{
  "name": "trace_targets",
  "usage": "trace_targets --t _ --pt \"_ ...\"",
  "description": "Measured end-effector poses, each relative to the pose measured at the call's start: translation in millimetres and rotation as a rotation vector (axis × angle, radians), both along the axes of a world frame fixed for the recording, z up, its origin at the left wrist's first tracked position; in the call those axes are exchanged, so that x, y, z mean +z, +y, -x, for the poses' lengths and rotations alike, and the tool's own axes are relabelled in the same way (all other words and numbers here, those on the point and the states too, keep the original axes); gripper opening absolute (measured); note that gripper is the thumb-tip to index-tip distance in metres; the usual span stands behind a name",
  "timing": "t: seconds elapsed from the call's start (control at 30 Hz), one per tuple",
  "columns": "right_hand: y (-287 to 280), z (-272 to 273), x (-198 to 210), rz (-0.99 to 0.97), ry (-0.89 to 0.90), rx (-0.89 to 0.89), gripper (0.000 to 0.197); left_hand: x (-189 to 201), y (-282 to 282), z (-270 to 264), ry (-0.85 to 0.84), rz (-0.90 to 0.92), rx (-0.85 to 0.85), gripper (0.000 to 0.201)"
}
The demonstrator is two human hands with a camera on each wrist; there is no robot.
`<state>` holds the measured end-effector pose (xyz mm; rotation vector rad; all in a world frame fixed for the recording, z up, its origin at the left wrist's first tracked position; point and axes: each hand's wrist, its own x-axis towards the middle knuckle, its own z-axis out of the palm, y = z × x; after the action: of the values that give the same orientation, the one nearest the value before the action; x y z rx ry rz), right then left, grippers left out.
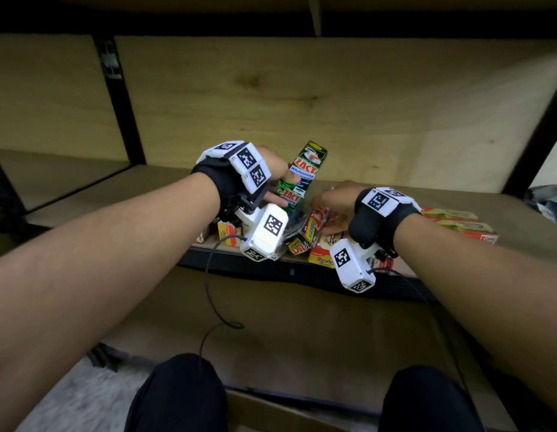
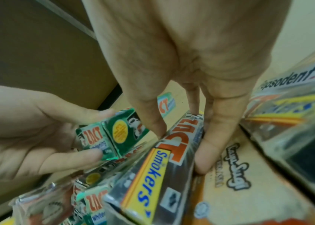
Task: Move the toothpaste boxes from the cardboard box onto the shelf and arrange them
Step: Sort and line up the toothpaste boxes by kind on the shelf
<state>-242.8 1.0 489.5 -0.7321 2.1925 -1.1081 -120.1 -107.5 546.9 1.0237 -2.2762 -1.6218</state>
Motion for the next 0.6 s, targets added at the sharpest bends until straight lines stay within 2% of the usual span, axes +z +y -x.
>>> trace_targets --t 0.1,0.2,0.37,0.47,0.6 --pt "-1 3 0 0.067 0.062 -0.047 0.006 12 0 -11 0.029 -0.001 0.009 0.028" --pt "-5 -4 8 0.096 0.104 -0.112 0.016 22 -9 -25 0.071 0.014 0.062 0.026" --pt "-7 -11 36 0.190 0.190 -0.167 0.013 35 -29 -54 0.071 0.068 0.103 0.004" --pt "-11 -6 45 0.094 0.301 -0.117 0.016 36 -44 -71 0.081 0.084 0.150 0.015" --pt "-11 12 45 -0.087 0.416 -0.091 0.048 24 -69 -89 0.058 0.072 0.247 0.028"
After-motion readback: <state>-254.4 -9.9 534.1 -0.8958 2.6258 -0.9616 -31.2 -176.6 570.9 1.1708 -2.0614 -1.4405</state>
